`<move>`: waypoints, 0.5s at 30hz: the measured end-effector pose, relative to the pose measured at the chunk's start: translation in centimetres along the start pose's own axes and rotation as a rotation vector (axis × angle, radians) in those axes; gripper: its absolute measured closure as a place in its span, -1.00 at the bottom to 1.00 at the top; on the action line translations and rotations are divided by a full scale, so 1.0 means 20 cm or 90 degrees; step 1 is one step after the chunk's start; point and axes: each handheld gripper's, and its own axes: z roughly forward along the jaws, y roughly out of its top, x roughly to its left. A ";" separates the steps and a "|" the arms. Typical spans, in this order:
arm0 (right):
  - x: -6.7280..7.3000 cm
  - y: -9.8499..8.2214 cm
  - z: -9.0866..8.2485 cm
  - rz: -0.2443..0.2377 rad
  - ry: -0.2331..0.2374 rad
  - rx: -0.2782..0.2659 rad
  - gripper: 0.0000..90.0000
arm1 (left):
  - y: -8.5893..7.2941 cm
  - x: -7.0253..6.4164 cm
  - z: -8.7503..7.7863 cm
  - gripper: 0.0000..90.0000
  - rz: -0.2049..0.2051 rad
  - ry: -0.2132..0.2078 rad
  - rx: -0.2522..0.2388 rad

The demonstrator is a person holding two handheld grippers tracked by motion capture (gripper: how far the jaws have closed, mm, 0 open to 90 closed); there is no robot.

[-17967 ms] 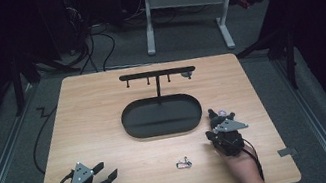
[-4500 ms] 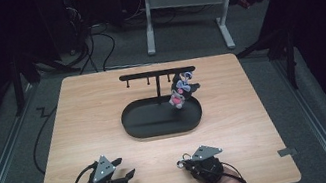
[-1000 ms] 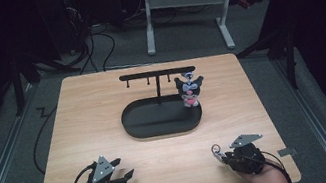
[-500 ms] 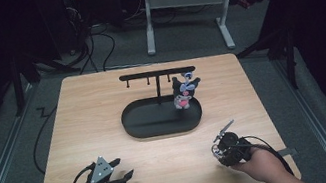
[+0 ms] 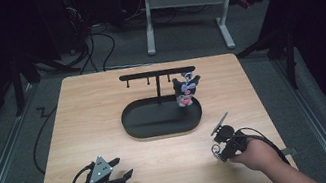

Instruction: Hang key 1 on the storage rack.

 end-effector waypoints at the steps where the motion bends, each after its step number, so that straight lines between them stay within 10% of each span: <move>1: 0.00 0.00 0.01 0.002 0.002 0.001 0.64 | 0.00 0.00 0.00 -0.18 0.001 0.000 0.001; 15: 0.01 0.01 0.02 -0.023 -0.010 0.026 0.87 | 0.00 -0.01 0.01 -0.17 -0.001 -0.005 0.005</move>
